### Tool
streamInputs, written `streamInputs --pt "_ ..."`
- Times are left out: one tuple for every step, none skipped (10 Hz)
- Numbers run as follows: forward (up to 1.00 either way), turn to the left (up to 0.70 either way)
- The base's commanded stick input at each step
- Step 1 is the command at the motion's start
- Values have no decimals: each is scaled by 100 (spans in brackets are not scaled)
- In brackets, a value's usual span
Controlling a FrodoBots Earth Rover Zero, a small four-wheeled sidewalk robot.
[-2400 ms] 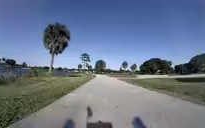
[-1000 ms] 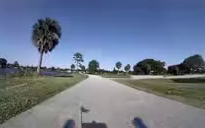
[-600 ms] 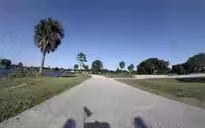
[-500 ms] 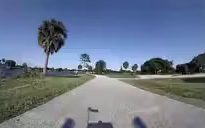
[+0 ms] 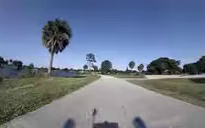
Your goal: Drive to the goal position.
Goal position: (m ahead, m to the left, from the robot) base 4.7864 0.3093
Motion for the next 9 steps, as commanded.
streamInputs --pt "70 0" --pt "70 0" --pt "70 0" --pt "70 0" --pt "70 0" --pt "70 0" --pt "70 0" --pt "70 0" --pt "70 0"
